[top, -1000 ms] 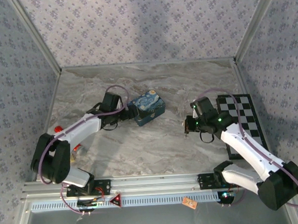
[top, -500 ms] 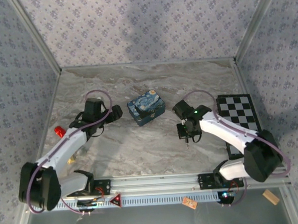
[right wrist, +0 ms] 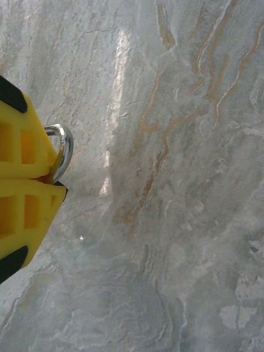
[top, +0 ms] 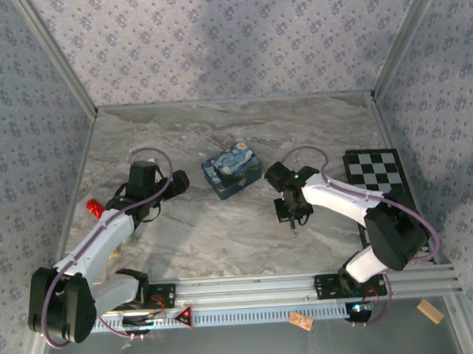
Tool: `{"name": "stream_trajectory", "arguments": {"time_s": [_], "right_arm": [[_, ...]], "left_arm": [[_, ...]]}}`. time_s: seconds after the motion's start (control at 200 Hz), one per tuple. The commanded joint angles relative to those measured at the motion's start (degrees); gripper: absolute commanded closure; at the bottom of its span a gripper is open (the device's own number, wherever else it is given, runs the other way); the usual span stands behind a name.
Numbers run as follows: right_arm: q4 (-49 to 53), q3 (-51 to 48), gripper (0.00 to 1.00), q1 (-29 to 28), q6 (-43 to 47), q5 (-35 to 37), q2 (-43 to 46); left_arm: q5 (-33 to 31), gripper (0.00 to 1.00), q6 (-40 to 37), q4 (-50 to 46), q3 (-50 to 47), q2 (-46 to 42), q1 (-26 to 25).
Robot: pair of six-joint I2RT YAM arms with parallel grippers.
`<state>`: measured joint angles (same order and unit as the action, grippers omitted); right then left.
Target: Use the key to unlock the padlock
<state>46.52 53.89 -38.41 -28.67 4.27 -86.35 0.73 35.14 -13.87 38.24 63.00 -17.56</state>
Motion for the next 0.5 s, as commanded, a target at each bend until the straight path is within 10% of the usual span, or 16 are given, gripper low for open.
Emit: {"name": "stream_trajectory", "arguments": {"time_s": [0.0, 0.495], "right_arm": [[-0.8, -0.6, 1.00, 0.5, -1.2, -0.8, -1.5], [-5.0, -1.2, 1.00, 0.7, -0.6, -2.4, -6.9]], "left_arm": [[0.0, 0.00, -0.3, -0.2, 0.1, -1.3, 0.6], [-0.4, 0.00, -0.1, -0.7, -0.3, -1.7, 0.9]]}}
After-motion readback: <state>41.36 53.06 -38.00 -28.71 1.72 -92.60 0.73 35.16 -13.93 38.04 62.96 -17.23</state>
